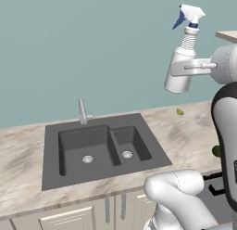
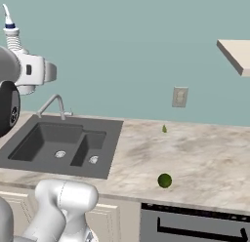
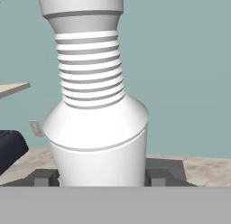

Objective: Open the cabinet. Pick the spray and place it next to the sink. Then close the cabinet.

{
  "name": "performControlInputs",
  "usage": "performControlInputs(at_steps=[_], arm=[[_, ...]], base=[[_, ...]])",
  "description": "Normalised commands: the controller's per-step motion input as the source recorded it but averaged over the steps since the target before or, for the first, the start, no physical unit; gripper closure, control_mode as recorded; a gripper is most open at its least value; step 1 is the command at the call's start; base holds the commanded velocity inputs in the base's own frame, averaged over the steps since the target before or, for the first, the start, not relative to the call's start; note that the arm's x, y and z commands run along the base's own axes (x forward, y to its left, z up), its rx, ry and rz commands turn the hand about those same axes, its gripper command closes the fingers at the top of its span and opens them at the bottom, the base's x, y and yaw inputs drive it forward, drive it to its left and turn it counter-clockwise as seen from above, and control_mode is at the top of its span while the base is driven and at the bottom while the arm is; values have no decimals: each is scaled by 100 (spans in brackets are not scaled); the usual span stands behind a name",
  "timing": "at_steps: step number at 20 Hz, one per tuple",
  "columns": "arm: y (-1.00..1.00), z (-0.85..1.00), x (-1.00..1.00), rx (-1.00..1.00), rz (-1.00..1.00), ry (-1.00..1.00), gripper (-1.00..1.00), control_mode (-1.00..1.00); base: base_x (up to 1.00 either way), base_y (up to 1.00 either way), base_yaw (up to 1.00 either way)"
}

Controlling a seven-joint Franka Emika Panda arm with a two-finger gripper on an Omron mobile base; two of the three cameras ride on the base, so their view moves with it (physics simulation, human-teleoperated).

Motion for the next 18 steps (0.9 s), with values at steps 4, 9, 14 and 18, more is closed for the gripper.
performControlInputs(at_steps=[4, 9, 14, 18], arm=[[0, 0, 0, 0, 0, 0, 100, 100], [0, 0, 0, 0, 0, 0, 100, 100], [0, 0, 0, 0, 0, 0, 100, 100], [0, 0, 0, 0, 0, 0, 100, -100]], base=[[9, -7, 0], [0, 0, 0], [0, 0, 0], [0, 0, 0]])
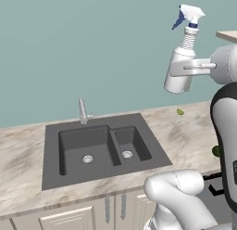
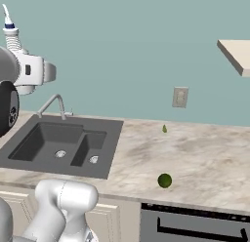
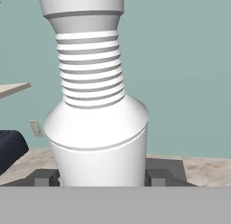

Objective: Open the cabinet. Pick the spray and place it next to the sink. Then close the cabinet.

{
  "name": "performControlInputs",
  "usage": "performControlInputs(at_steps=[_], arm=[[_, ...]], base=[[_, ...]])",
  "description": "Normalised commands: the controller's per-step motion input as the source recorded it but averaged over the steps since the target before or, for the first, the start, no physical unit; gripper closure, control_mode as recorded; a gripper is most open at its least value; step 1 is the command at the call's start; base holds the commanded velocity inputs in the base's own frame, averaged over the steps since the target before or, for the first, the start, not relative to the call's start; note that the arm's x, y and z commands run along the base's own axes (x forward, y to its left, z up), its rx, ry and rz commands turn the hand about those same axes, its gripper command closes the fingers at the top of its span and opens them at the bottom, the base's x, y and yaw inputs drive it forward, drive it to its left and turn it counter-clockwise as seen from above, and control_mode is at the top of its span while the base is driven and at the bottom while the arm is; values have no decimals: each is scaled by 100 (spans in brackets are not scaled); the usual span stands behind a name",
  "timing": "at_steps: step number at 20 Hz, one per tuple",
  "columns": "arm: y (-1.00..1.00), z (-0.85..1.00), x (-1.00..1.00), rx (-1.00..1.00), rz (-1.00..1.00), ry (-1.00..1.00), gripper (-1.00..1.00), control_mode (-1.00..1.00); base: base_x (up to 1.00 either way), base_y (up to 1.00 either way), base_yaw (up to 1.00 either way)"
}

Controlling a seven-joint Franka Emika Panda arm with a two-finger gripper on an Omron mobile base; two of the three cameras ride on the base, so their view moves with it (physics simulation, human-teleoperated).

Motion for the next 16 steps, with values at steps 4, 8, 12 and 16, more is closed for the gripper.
performControlInputs(at_steps=[4, 8, 12, 16], arm=[[-3, 0, 0, 0, 0, 0, 100, -100], [-9, 0, 0, 0, 0, 0, 100, -100], [-1, 0, 4, 0, 0, 2, 100, -100], [0, 0, 42, 0, -1, 11, 100, -100]], base=[[0, 0, 0], [0, 0, 0], [0, 0, 0], [0, 0, 0]])
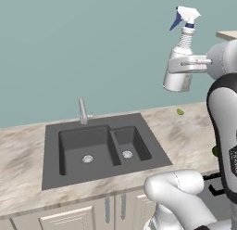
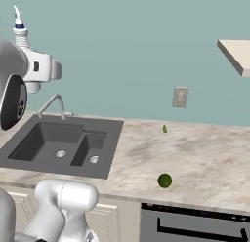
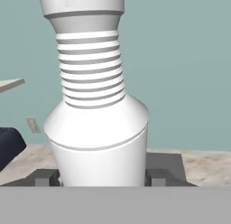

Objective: Open the cabinet. Pick the spray and place it next to the sink. Then close the cabinet.

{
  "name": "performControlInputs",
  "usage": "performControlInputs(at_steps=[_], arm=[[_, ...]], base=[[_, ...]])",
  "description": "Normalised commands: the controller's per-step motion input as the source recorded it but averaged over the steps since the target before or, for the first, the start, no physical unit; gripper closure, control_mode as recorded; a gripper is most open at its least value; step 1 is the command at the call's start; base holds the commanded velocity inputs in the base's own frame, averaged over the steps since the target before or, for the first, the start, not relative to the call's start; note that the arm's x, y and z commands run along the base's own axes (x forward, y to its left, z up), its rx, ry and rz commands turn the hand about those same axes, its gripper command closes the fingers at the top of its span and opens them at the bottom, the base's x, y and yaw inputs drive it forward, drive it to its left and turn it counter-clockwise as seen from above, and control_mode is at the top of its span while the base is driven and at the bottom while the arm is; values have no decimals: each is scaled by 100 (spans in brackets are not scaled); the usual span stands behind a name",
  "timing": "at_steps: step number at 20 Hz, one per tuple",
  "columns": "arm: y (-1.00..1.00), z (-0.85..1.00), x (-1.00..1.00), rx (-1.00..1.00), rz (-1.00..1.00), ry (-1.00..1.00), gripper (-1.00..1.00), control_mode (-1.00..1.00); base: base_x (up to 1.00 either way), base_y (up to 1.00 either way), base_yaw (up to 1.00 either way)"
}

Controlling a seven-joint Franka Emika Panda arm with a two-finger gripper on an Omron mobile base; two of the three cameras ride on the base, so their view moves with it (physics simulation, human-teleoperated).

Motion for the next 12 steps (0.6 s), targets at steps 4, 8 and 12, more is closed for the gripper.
performControlInputs(at_steps=[4, 8, 12], arm=[[-10, 0, 48, 0, 0, 18, 100, -100], [-32, -8, 38, 0, 0, 13, 100, -100], [-25, -60, 35, -10, 0, -1, 100, -100]], base=[[0, 0, 0], [0, 0, 0], [0, 0, 0]])
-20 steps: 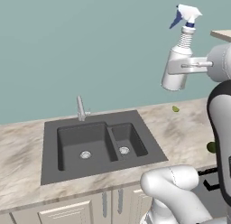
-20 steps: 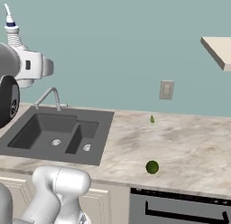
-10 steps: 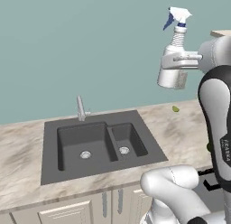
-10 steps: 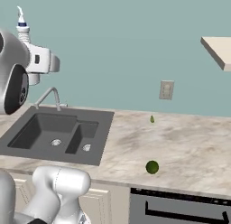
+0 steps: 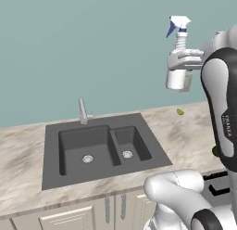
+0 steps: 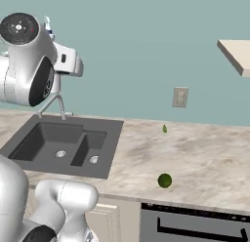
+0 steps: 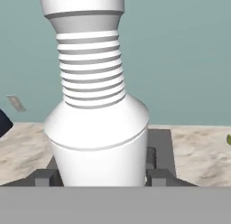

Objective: Open the cabinet. Pick the spray and place it next to the sink. Then close the cabinet.

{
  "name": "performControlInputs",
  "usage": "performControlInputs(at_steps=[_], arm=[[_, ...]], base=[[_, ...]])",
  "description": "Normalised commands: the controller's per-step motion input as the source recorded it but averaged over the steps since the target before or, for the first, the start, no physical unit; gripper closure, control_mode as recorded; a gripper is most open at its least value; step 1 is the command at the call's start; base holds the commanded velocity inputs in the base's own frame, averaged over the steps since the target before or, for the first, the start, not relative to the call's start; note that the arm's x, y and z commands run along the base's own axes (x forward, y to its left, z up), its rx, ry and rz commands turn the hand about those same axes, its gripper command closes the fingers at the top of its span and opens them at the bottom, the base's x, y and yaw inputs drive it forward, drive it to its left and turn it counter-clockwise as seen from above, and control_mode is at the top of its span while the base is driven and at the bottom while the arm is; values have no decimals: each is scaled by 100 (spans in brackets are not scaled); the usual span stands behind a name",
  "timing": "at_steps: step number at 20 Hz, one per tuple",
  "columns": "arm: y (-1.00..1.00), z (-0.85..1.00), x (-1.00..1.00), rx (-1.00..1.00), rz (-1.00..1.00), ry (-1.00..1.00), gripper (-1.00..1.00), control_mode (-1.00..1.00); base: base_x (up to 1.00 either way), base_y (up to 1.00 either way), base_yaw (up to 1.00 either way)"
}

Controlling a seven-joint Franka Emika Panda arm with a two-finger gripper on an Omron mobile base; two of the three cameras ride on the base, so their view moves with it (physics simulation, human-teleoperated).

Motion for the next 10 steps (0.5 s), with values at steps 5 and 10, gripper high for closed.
performControlInputs(at_steps=[5, 10], arm=[[-23, -69, 26, -17, 0, -8, 100, -100], [-28, -54, 26, -14, 0, -9, 100, -100]], base=[[0, 0, 0], [0, 0, 0]])
